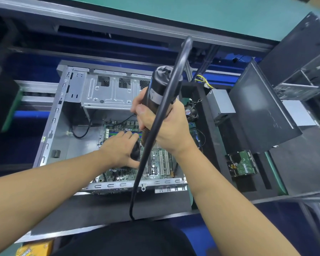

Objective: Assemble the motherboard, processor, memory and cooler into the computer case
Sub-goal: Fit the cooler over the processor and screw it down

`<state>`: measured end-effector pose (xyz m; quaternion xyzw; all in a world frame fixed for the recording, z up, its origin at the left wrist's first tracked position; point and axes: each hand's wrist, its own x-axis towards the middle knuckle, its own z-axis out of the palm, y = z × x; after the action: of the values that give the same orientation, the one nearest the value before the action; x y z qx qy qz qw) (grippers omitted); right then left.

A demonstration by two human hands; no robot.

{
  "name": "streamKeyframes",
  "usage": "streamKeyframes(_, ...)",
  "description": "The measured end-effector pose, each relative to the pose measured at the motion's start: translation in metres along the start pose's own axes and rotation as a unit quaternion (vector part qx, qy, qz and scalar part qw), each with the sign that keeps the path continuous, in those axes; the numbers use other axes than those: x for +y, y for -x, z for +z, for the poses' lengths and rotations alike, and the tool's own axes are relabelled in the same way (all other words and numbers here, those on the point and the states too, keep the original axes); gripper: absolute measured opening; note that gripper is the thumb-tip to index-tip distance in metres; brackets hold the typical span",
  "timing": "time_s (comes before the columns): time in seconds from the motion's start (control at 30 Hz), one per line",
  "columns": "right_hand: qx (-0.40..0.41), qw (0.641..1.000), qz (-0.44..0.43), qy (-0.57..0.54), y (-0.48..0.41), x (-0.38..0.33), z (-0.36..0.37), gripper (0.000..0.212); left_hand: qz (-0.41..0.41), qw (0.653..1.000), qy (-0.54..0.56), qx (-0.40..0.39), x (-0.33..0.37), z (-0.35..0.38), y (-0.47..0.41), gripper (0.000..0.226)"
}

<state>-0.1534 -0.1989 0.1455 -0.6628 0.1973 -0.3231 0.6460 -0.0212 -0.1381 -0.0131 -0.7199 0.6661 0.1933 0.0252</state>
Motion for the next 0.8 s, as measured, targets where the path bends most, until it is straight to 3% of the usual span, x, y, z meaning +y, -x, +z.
streamKeyframes(0.1,-0.007,1.000,-0.006,-0.001,0.002,0.002,0.000,0.032,-0.004,1.000,-0.006,-0.009,0.003,-0.002,0.000,0.072)
streamKeyframes(0.4,-0.022,1.000,0.002,-0.008,0.005,0.007,0.003,0.023,-0.005,0.999,0.028,-0.025,0.008,-0.011,0.004,0.049)
streamKeyframes(0.5,-0.009,1.000,0.013,-0.024,0.007,0.006,0.003,0.026,-0.008,0.999,0.020,-0.024,0.008,-0.009,0.004,0.055)
streamKeyframes(0.67,0.004,1.000,-0.002,-0.015,0.007,0.002,-0.005,0.025,-0.019,1.000,-0.012,0.003,0.005,-0.001,0.002,0.091)
streamKeyframes(0.8,0.011,1.000,-0.009,-0.018,0.009,0.002,-0.005,0.021,-0.024,1.000,-0.004,-0.006,0.005,-0.002,0.001,0.079)
